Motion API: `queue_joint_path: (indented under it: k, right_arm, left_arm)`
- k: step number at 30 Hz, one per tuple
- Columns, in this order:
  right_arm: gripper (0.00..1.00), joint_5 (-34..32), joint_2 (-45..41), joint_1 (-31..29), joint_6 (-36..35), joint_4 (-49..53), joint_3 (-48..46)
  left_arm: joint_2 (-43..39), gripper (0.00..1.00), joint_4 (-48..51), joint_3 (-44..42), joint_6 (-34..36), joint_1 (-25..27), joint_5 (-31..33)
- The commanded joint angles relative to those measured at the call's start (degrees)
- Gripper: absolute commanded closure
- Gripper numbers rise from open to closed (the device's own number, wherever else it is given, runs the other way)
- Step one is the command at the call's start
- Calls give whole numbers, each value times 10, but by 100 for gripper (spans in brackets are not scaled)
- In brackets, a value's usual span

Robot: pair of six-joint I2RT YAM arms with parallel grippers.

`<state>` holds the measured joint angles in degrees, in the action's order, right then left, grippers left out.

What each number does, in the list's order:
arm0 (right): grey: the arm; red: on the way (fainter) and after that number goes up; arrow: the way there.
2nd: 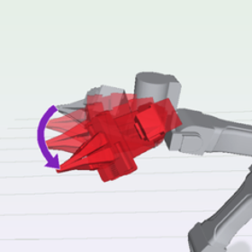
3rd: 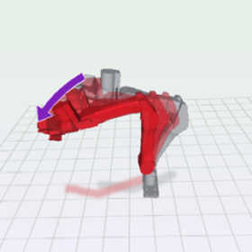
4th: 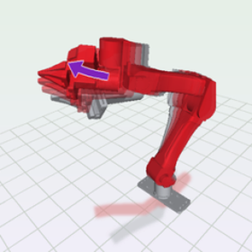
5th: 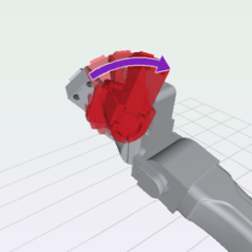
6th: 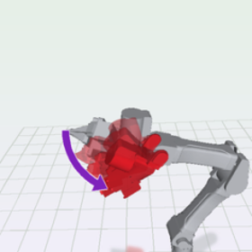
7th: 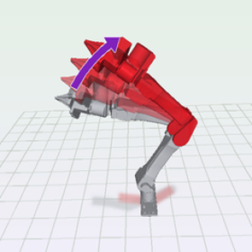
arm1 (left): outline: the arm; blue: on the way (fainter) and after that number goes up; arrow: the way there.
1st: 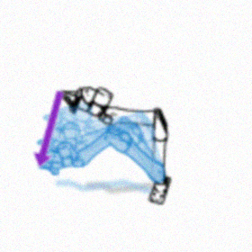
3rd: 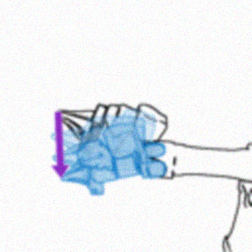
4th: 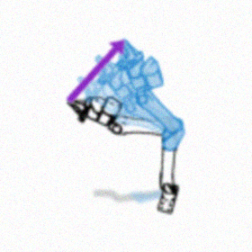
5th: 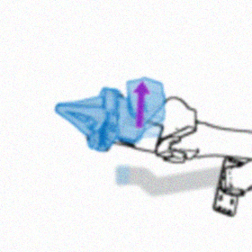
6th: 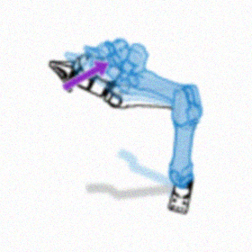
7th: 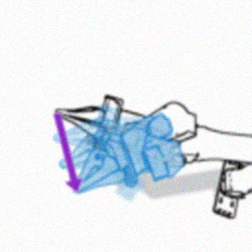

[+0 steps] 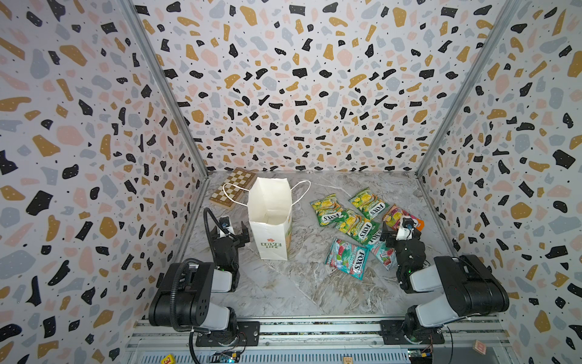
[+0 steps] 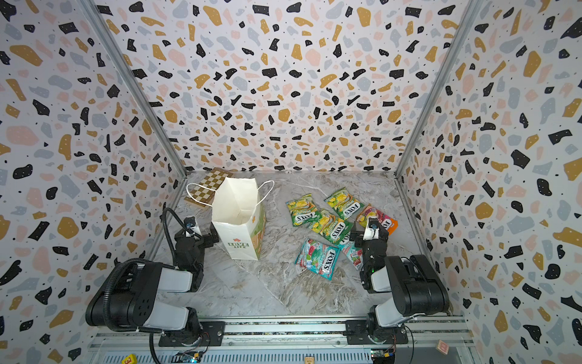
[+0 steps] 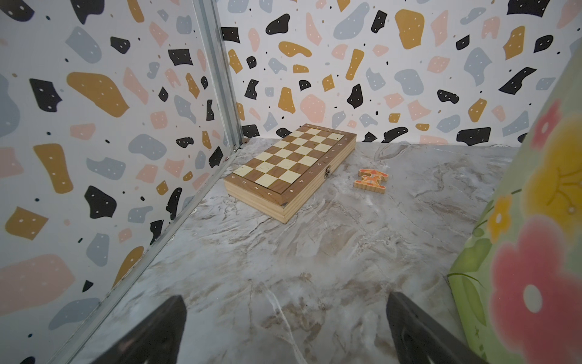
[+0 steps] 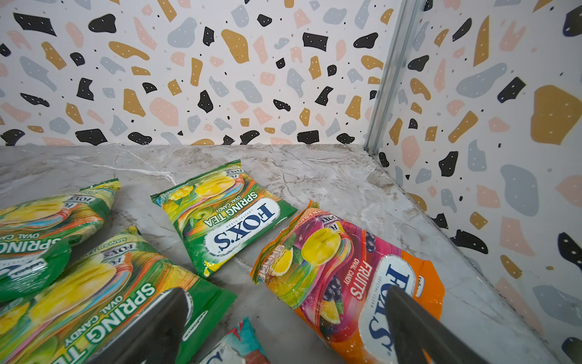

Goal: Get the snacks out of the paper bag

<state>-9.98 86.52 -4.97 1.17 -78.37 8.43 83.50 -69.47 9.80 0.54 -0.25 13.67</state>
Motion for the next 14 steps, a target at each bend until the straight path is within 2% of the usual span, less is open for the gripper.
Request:
queue_joint_path:
  k: [1, 14]
  right_arm:
    - [1, -7, -2, -2, 2, -1, 12]
    - [1, -2, -1, -3, 3, 1, 13]
  left_arm:
    - [1, 0, -31, 9, 0, 2, 12]
    - [0, 0, -30, 10, -2, 2, 14]
